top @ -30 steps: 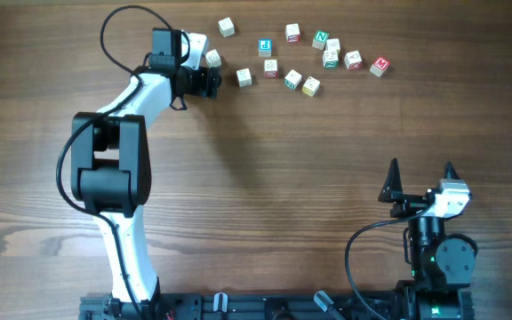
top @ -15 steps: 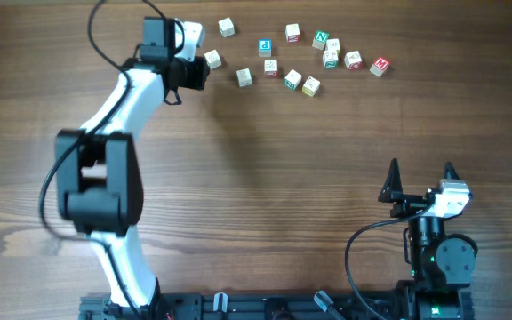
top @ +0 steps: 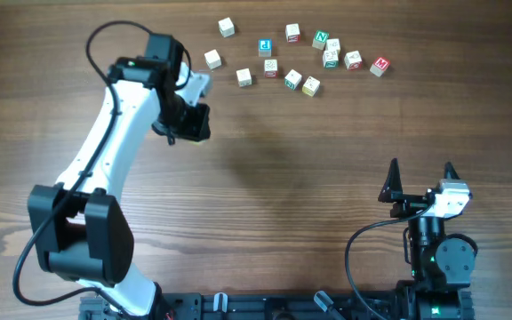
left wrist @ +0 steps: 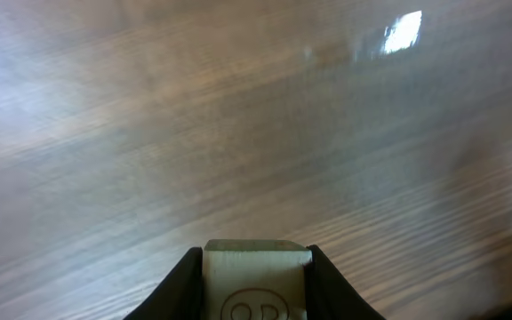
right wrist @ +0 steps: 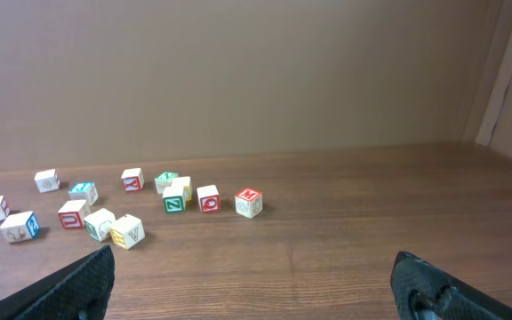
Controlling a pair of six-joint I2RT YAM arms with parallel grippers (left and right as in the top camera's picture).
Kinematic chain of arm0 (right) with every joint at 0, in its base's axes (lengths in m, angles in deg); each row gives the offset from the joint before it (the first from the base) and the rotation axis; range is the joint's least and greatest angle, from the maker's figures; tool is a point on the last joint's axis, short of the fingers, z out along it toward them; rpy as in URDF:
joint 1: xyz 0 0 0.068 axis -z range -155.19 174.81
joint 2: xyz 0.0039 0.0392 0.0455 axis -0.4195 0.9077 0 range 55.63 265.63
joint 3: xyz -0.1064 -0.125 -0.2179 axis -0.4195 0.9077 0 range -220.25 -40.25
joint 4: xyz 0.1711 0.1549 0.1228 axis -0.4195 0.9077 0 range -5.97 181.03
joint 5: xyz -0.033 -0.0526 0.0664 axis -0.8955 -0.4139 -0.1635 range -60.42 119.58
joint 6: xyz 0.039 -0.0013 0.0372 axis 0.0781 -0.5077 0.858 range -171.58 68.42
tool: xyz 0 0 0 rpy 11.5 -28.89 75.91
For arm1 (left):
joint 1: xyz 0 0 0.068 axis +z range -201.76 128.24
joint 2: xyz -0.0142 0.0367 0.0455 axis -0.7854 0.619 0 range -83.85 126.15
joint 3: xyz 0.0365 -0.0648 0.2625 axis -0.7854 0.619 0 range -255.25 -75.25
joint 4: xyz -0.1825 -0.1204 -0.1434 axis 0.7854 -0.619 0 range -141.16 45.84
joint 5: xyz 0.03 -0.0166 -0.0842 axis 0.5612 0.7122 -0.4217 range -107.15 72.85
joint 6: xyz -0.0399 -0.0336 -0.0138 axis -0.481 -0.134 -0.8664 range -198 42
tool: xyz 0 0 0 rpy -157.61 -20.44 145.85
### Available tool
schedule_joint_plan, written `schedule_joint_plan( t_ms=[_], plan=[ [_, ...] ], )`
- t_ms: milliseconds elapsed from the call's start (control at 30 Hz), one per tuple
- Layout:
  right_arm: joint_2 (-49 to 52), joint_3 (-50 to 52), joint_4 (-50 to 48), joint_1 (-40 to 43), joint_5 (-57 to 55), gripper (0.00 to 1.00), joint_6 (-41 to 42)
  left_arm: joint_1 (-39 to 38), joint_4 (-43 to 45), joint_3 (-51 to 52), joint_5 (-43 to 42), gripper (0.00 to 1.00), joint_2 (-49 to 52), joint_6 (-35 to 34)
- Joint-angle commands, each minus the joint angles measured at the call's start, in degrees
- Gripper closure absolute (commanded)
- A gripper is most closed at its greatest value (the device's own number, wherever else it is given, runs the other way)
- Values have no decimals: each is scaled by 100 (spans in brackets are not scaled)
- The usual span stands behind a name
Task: Form a horizontal line
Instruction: 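Carry the held block toward the left and set it down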
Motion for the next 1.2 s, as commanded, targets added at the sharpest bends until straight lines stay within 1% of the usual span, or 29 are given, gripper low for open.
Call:
schedule_joint_plan(
  t_ms=[0,100,333,367,533,567,700,733,800,833,867,900,933,967,1067,1100,1167],
  plan=[
    [-15,7,-17,17,74,0,-59,-114,376,605,-28,73,-33,9],
    [-15,7,-17,17,74,0,-59,-129,1095,1191,-26,69,-31,11],
    [-15,7,-17,17,74,0,-59,-129,3311,2321,214,69,-31,13],
    [-15,7,-17,17,74,0,-57,-129,3445,2400,214,70,-31,13],
    [-15,7,-17,17,74,0,-61,-186,3407,2430,317,72,-24,11],
    [-15,7,-17,17,74,0,-59,-236,3377,2430,319,73,-26,11],
    [-15,7,-17,17,74,0,-61,-546,3171,2430,319,74,-24,7],
    [-15,7,-17,17,74,0,-61,-623,3209,2430,321,76,-24,7],
    [-15,7,-17,20,74,0,-59,-730,3261,2430,321,84,-24,-13],
    [-15,7,-17,17,74,0,-59,-763,3226,2430,323,85,-24,-15],
    [-15,7,-17,17,74,0,-57,-769,3169,2430,323,85,-24,-15],
    [-15,7,-17,20,74,0,-59,-769,3126,2430,323,80,-24,-28],
    [-15,7,-17,17,74,0,-59,-769,3086,2435,323,78,-24,-186],
    [-15,7,-17,17,74,0,-59,-769,3080,2457,321,78,-24,-426],
    [-15,7,-17,17,74,0,-61,-772,3106,2616,321,83,-24,-1139],
    [-15,7,-17,17,74,1,-57,-772,3115,2717,321,84,-24,-1478],
    [-15,7,-17,17,74,0,-59,-785,3123,2911,321,85,-24,-1829]
  ],
)
